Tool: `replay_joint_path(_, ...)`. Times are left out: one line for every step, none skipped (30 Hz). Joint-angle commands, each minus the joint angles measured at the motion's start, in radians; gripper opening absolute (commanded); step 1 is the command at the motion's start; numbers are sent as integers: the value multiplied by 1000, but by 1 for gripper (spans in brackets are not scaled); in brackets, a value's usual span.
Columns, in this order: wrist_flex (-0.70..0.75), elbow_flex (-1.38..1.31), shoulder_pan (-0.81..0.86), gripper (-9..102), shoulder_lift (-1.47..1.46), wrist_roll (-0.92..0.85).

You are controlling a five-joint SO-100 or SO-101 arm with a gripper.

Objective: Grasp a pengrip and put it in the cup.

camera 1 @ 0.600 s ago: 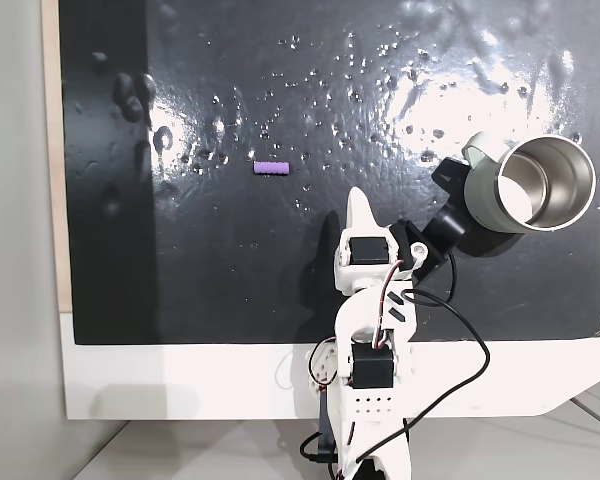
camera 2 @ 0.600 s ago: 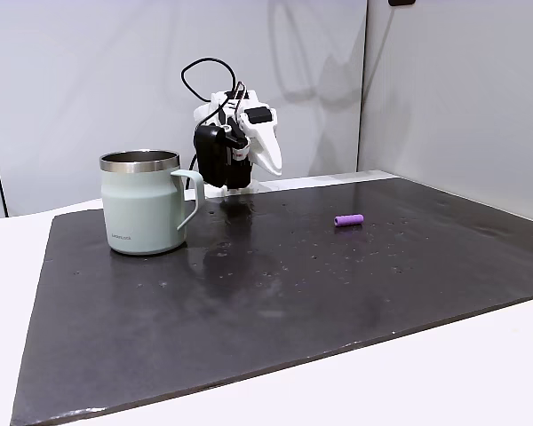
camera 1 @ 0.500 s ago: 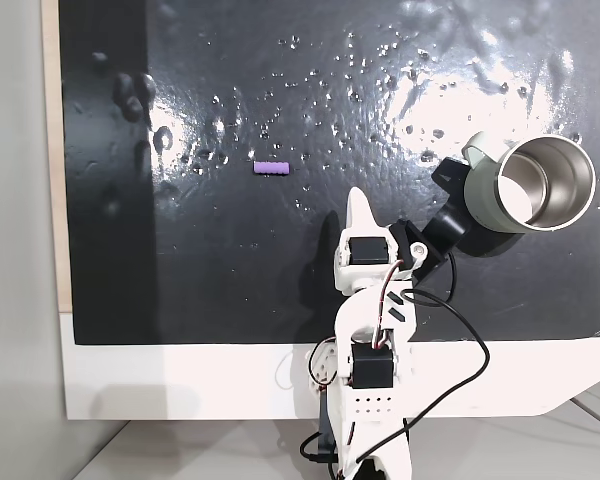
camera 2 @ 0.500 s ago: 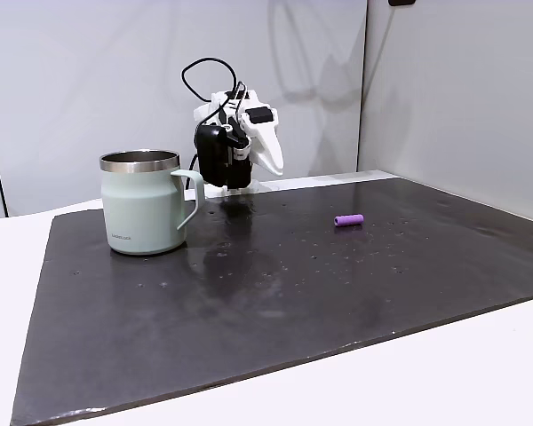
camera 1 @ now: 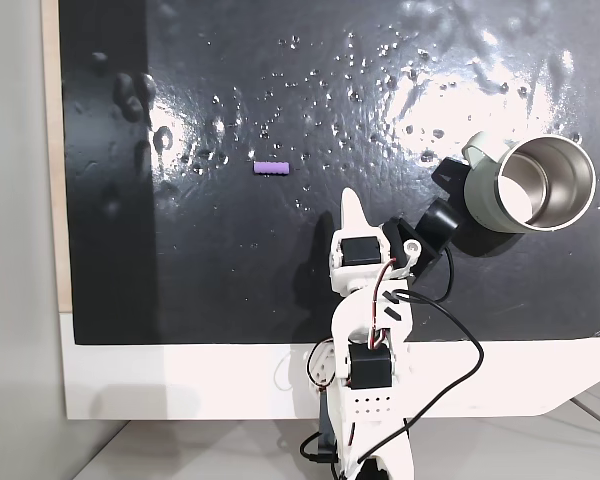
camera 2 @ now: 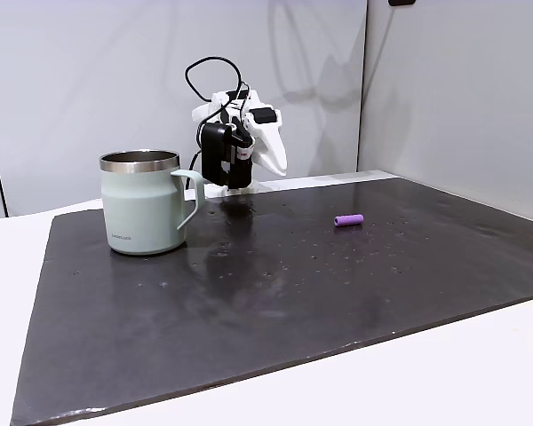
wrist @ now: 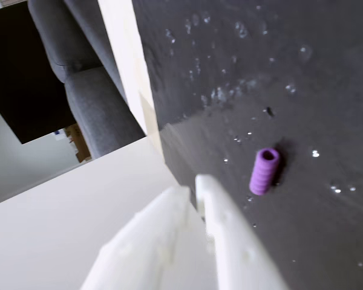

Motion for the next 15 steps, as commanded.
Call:
replay_joint_path(74,-83,-51,0,12,-31)
replay_joint_path(106,-123,-69,0,11,-32)
replay_joint_path(137,-163,-86,0,11,-32)
replay_joint_path(160,-204,-106,0,3,-35)
replay_joint_path(179,-250,-123,0,-15,-35)
replay_joint_path(195,-301,-143,0,-46,-34)
replay_joint_path(212,-356,-161,0,-87,-31)
replay_joint_path(227,-410,-178,0,-133,-21)
replay_joint_path(242,-471,-195,0,-189,-5)
replay_joint_path(264,-540,-218,0,-250,12)
replay_joint_path(291,-617,-241,0,-314,40)
replay_joint_path(325,-698,-262,0,-383,67)
replay_joint_path(362,-787,-287,0,-453,101)
replay_joint_path(402,-879,-307,0,-520,126)
replay_joint_path(439,-966,-325,0,-584,144)
